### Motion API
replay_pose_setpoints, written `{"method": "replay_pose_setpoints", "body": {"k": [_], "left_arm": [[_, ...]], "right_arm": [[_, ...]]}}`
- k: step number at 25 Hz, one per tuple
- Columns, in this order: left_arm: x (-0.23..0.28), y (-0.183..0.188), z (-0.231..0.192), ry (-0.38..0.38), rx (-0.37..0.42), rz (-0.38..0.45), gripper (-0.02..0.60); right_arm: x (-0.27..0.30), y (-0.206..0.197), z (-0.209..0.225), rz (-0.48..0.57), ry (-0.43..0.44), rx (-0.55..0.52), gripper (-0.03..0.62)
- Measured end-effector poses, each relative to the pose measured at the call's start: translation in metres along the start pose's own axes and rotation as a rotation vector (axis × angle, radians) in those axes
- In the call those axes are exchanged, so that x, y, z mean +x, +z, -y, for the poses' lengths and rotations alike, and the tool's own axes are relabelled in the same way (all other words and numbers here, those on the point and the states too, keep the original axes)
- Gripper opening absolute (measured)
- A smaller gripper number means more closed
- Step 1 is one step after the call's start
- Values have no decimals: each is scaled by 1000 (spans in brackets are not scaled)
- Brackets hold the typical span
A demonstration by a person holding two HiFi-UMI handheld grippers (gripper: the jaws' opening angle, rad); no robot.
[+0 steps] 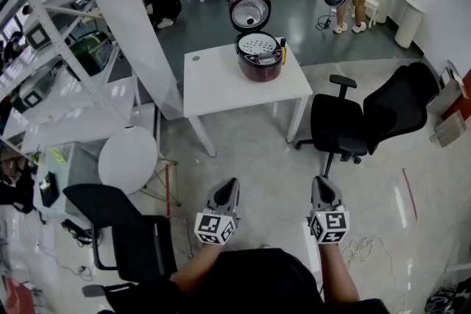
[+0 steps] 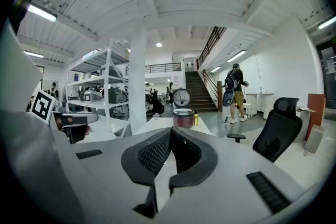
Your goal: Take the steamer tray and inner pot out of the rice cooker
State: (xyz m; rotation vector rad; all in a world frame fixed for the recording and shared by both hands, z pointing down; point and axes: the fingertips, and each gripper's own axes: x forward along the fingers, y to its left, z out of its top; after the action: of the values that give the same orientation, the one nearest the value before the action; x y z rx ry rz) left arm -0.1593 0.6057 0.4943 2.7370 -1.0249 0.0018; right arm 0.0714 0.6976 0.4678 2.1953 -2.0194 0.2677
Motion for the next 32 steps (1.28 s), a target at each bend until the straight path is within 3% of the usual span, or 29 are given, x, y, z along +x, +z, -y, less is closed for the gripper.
{"method": "replay_pose_setpoints", "body": {"k": [6,13,21,22,23,24,26,32], "left_arm": [[-9,5,-5,4,-3,1,6],[-17,5,0,17,-9,2,6],[-27,-2,5,23,-17,-19,8],[-30,-4,2,31,-21,-27,17],[-32,-8,0,34,-25,-41,68],[-33,-13,-1,30,-26,-61,130],[-35,-24,0,24,-30,-97,219],[-45,-26,9,27,-47,-76,245]], "right_arm": [[0,11,-7,53,43,2,0],[-4,0,-18,14,109,-1,2],[-15,-9,-17,22,110,40,6],[-16,-13,-15,15,98,46,42],[-17,-17,-14,7,87,55,155],[-18,-22,-11,-3,80,63,190],[-20,-30,-7,-20,74,67,208],[-26,-38,-11,-34,92,58,216]]}}
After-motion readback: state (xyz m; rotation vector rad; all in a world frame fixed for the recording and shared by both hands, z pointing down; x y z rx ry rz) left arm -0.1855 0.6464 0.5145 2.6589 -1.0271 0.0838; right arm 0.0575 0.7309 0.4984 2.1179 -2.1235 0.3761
